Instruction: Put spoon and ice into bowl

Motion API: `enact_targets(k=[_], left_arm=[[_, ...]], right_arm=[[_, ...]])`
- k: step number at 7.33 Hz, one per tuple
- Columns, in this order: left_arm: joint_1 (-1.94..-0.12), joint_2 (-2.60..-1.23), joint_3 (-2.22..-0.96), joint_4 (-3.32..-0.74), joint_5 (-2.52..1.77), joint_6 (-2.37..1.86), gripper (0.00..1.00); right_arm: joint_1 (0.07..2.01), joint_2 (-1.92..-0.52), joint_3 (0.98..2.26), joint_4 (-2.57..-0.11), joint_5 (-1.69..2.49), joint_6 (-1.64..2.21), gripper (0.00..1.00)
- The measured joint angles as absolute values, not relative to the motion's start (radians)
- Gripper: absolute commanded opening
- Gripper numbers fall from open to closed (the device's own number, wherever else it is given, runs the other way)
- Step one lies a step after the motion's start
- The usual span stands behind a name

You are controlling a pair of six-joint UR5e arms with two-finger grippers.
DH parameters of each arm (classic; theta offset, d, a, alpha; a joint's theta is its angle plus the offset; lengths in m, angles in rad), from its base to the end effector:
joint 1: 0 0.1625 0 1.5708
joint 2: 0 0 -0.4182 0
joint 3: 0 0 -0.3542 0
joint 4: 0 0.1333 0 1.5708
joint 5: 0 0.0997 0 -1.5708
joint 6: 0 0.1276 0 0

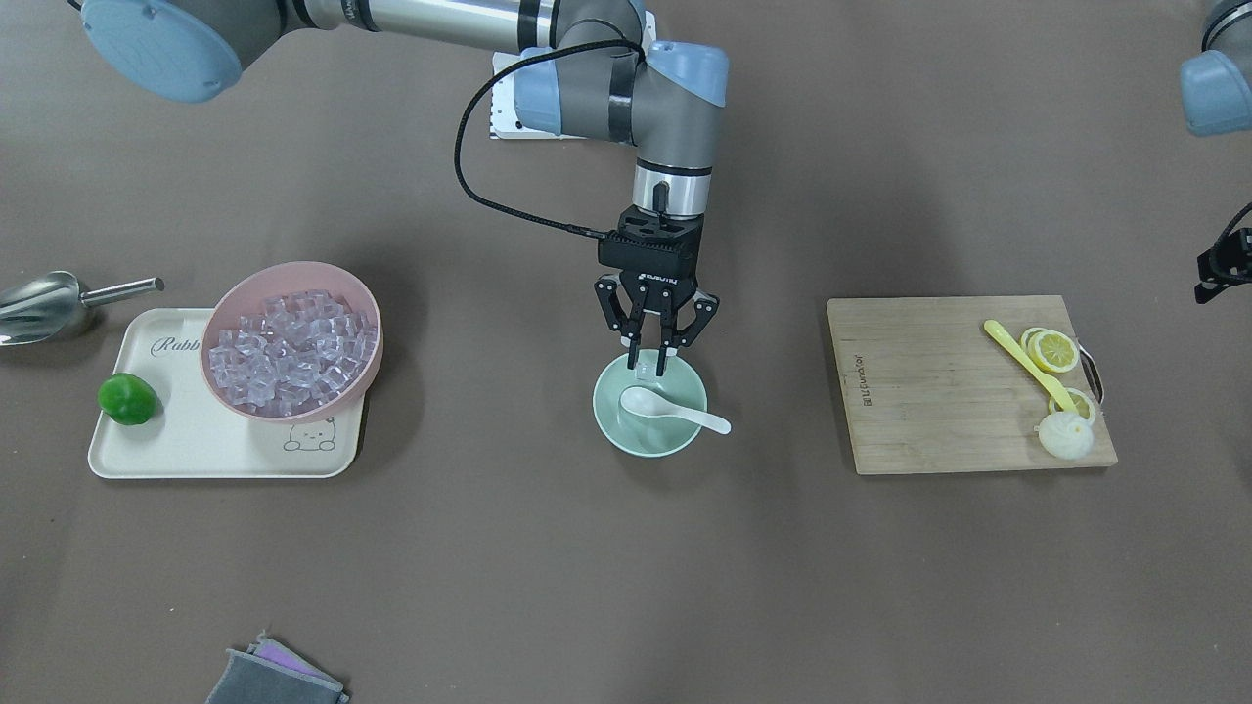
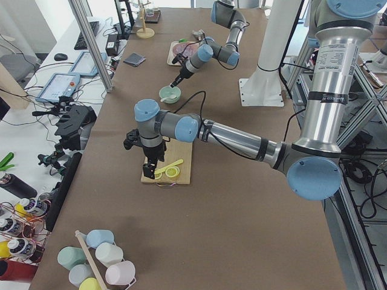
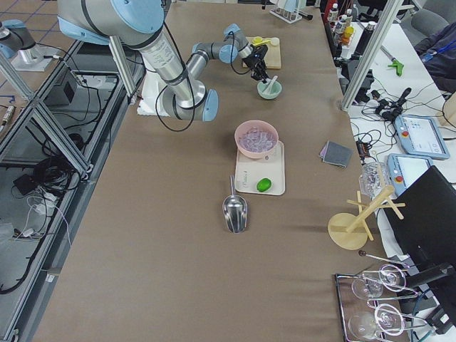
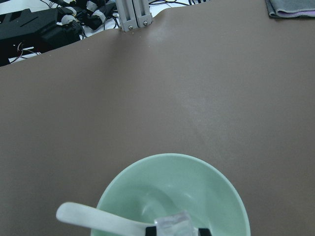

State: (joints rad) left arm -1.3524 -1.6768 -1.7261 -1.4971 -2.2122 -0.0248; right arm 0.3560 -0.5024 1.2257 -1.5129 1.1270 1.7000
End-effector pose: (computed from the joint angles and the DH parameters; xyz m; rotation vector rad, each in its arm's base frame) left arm 0.0535 -0.5038 0.5687 0.1025 0.6584 0.2466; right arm -0.6693 -0.4495 0.1411 0.5134 -0.7274 0.6265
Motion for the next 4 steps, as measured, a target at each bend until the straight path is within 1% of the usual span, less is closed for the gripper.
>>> enact_targets(k=[1, 4], left_arm=[[-1.353, -1.669, -1.723, -1.496, -2.213, -0.026, 0.99], [-1.353, -1.66, -1.717, -1.493, -2.213, -0.027, 0.99]], right_arm=[[0.345, -0.494, 1.203, -1.511, 1.113, 1.703, 1.0], [0.372, -0.488, 1.223, -1.516, 1.181, 1.69, 1.0]])
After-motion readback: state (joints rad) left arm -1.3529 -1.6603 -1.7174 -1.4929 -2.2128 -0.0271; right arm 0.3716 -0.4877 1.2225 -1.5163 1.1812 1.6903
